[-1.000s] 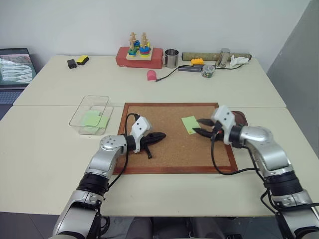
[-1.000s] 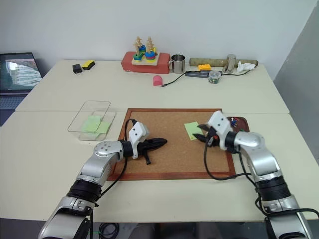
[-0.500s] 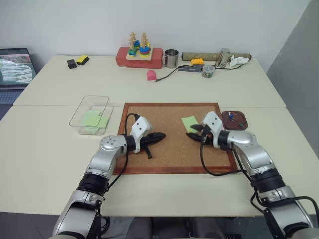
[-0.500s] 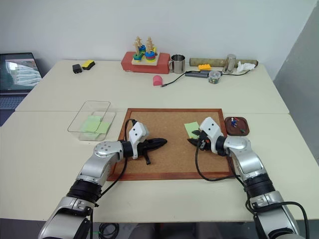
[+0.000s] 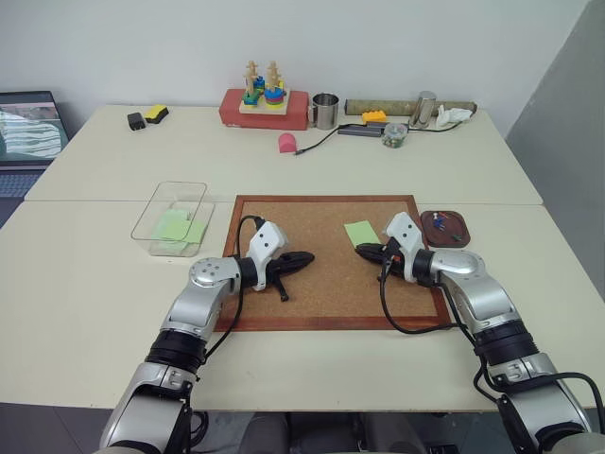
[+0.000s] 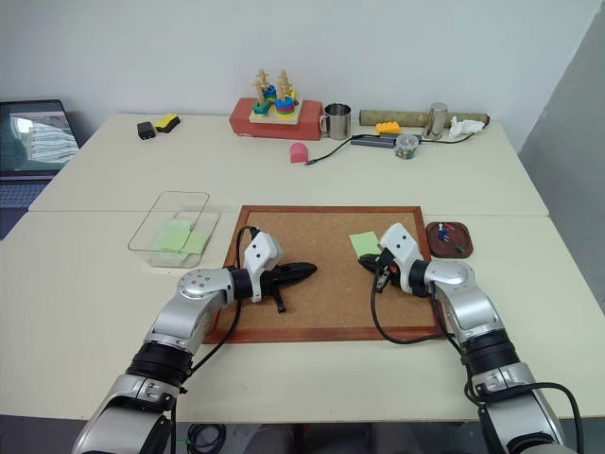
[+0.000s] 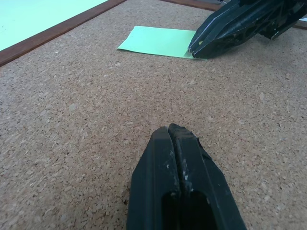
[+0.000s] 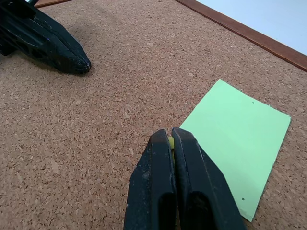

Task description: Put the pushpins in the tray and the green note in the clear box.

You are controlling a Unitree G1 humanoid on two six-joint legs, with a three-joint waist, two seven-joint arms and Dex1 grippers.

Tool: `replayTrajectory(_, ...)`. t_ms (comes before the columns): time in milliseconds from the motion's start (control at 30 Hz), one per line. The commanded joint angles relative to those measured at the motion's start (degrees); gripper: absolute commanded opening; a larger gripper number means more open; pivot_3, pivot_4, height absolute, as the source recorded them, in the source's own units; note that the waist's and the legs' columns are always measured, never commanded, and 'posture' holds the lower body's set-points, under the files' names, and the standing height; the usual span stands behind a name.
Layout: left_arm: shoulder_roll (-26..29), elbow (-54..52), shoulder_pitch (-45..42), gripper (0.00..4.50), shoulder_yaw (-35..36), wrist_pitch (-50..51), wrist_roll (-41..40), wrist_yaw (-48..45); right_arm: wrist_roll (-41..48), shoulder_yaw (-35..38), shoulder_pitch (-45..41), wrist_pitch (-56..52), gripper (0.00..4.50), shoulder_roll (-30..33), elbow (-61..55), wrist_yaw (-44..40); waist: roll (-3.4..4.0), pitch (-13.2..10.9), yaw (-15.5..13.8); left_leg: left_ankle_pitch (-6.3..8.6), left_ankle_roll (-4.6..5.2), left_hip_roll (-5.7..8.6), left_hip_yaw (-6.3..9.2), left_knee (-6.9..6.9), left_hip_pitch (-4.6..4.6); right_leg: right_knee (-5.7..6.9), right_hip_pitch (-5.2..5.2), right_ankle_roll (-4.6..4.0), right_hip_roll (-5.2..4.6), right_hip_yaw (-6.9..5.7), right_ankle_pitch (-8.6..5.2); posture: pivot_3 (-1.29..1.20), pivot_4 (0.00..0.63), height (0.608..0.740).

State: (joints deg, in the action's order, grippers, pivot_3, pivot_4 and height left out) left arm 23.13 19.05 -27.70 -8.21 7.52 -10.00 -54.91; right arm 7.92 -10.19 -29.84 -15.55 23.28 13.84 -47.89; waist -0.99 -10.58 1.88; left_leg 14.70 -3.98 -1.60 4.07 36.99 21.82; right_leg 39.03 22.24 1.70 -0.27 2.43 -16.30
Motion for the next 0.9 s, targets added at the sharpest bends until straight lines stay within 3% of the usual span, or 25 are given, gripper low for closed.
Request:
replayTrajectory(33, 0.21, 0.33, 1.06, 0.0, -0.75, 0.69, 0.93, -0.07, 1.74, 1.69, -0.02, 0.58, 0.03, 0.1, -4.6, -0.66, 0.0, 0.0, 0.0, 0.0, 0.0, 0.0, 0.0, 0.0, 0.0, 0.0, 0.0, 0.0, 0.0, 0.0, 0.0, 0.0, 0.15, 0.74)
replayTrajectory(600, -0.49, -2.45, 0.13, 0.0, 1.0, 2.2, -0.95, 1.54, 4.19, 2.2, -1.06, -3.41, 0.03, 3.8, -19.19, -2.91, 0.0, 0.0, -0.02, 0.0, 0.0, 0.0, 0.03, 0.0, 0.03, 0.0, 0.01, 0.0, 0.0, -0.02, 0.0, 0.0, 0.15, 0.74)
replayTrajectory(767, 2.33, -16.79, 2.48, 0.87, 7.23, 14.91, -11.55, 0.74, 4.55, 3.86, -1.42, -3.93, 0.0, 6.88, -22.35, -3.47, -0.03, -0.03, 0.01, 0.0, 0.0, -0.02, 0.06, 0.0, 0.15, -0.02, 0.09, 0.0, 0.0, -0.05, 0.0, 0.0, 0.15, 0.74)
replayTrajectory(900, 3.19, -22.41, 3.98, 1.56, 13.29, 24.94, -20.32, 3.0, 3.58, 4.53, -0.83, -2.05, 0.0, 8.99, -24.09, -3.64, -0.03, -0.03, 0.06, 0.0, 0.0, -0.05, 0.09, -0.03, 0.12, -0.03, 0.09, 0.0, 0.0, -0.09, -0.01, 0.0, 0.15, 0.74)
